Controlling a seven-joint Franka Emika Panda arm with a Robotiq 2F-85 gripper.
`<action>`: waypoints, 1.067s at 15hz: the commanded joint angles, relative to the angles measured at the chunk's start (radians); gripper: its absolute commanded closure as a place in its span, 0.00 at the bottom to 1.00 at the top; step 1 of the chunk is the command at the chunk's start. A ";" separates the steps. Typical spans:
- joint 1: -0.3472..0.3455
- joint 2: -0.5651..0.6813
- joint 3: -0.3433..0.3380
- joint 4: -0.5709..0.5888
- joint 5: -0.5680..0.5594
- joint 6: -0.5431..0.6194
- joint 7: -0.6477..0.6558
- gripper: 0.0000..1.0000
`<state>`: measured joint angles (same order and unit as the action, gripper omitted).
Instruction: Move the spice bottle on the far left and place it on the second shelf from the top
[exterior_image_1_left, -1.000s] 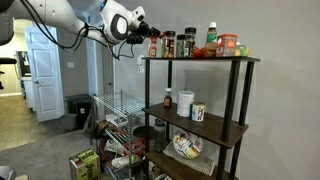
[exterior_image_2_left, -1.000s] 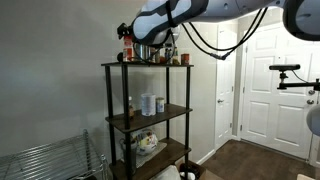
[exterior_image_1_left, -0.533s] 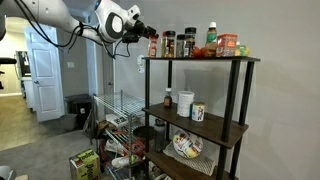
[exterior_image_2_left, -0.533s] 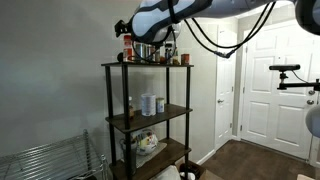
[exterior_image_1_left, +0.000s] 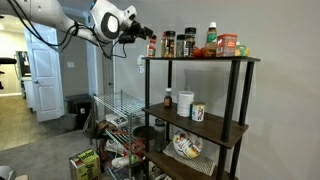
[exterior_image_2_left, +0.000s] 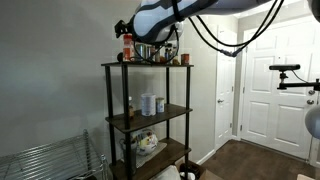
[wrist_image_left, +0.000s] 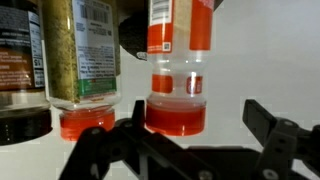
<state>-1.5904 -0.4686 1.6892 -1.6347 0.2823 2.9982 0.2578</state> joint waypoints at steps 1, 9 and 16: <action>0.035 0.040 -0.014 -0.033 -0.027 0.004 -0.023 0.00; 0.028 0.040 -0.008 -0.038 -0.025 0.011 -0.021 0.41; 0.030 0.043 -0.006 -0.043 -0.025 0.014 -0.023 0.69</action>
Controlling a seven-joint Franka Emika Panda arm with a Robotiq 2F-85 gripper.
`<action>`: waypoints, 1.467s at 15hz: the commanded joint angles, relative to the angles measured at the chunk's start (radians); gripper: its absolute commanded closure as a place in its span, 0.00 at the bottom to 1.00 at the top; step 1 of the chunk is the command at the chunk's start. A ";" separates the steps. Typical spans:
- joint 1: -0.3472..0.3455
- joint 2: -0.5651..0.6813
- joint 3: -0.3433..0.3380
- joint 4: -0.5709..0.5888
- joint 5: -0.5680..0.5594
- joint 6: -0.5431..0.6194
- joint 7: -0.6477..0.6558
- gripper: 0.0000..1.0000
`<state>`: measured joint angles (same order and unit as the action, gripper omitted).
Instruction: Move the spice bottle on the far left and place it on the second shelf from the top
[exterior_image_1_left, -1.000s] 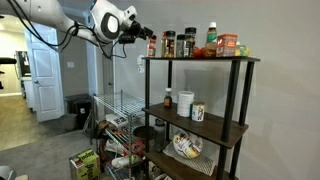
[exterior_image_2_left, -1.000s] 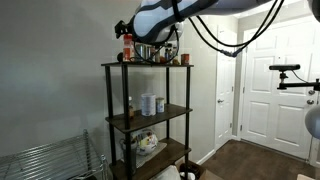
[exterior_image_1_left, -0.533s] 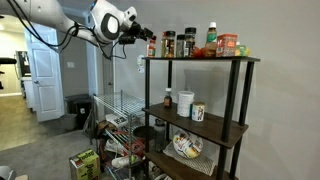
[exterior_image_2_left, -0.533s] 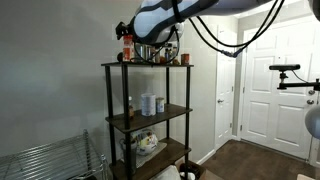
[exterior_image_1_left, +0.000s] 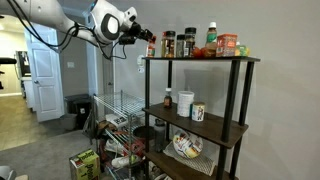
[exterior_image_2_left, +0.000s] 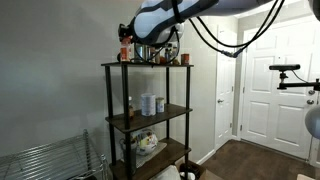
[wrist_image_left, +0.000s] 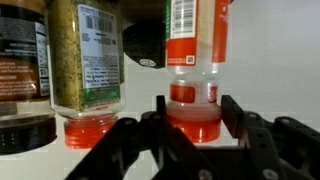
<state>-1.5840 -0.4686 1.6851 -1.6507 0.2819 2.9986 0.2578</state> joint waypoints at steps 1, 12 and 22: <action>0.025 0.043 -0.002 -0.028 -0.024 0.014 -0.023 0.69; 0.339 0.102 -0.263 -0.169 -0.100 0.109 -0.040 0.69; 0.752 0.162 -0.646 -0.366 -0.187 0.161 -0.035 0.69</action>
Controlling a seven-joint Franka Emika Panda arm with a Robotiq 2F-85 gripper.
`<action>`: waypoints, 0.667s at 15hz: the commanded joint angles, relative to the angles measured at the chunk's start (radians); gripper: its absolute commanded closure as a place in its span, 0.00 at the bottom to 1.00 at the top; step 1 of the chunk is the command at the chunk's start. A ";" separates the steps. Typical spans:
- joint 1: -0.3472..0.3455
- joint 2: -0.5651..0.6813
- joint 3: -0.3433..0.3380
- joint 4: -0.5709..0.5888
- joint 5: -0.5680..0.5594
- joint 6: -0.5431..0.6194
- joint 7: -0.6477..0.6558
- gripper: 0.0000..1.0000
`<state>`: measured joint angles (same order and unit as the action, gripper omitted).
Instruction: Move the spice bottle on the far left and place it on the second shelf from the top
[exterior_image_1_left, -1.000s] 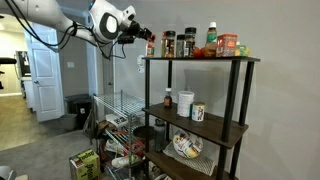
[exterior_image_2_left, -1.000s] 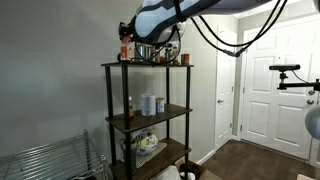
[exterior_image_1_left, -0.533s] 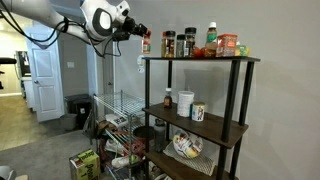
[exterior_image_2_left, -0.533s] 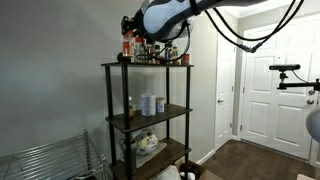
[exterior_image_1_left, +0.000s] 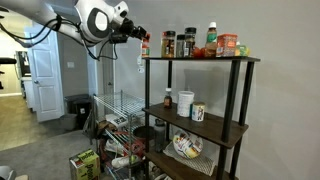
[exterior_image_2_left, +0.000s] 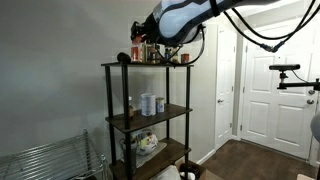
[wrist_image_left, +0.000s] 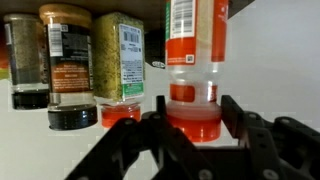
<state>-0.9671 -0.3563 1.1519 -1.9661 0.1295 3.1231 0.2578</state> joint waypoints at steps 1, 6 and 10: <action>0.189 0.057 -0.163 -0.064 -0.041 0.040 -0.036 0.69; 0.366 0.039 -0.332 -0.138 0.012 0.048 -0.099 0.69; 0.498 0.025 -0.453 -0.200 0.014 0.048 -0.124 0.69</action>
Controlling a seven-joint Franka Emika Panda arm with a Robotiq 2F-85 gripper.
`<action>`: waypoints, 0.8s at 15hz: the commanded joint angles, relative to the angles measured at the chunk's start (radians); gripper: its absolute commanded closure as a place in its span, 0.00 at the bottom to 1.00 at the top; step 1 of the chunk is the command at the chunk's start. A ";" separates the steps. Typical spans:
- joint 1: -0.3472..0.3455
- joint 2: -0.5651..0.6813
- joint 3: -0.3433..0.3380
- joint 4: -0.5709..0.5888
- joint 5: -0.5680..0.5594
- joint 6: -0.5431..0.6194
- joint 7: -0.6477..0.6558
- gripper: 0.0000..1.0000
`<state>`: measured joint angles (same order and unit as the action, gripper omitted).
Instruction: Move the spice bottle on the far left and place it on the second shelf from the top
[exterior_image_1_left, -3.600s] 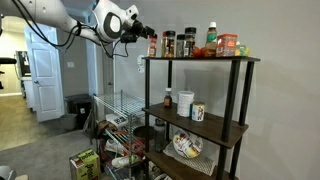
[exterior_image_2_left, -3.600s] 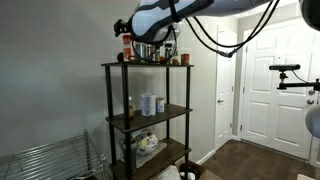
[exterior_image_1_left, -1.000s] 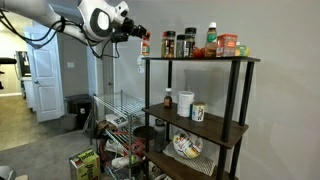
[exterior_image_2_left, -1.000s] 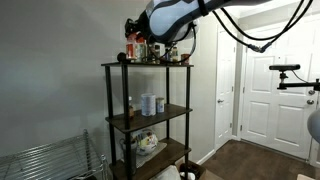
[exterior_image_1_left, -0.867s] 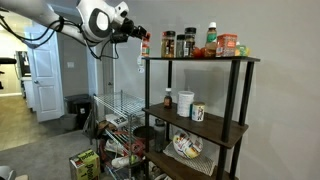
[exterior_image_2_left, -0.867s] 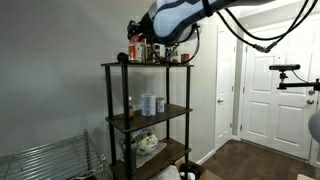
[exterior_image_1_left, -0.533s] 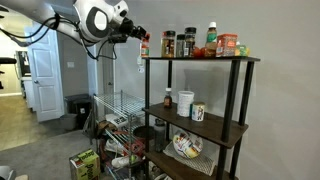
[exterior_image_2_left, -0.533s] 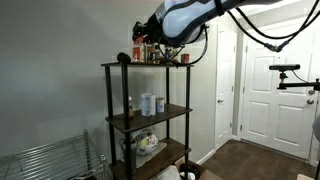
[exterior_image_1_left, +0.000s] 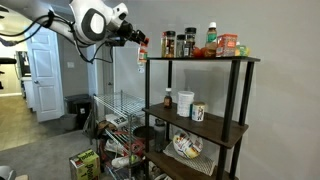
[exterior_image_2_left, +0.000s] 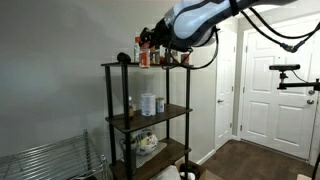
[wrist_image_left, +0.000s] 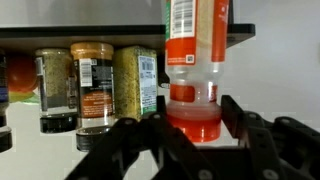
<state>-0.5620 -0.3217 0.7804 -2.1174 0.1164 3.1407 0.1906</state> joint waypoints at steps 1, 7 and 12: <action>0.118 -0.014 -0.106 -0.065 0.025 0.038 -0.060 0.69; 0.249 0.009 -0.214 -0.138 0.016 0.057 -0.066 0.69; 0.330 0.026 -0.301 -0.193 0.021 0.053 -0.057 0.69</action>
<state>-0.2821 -0.3022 0.5339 -2.2839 0.1165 3.1844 0.1609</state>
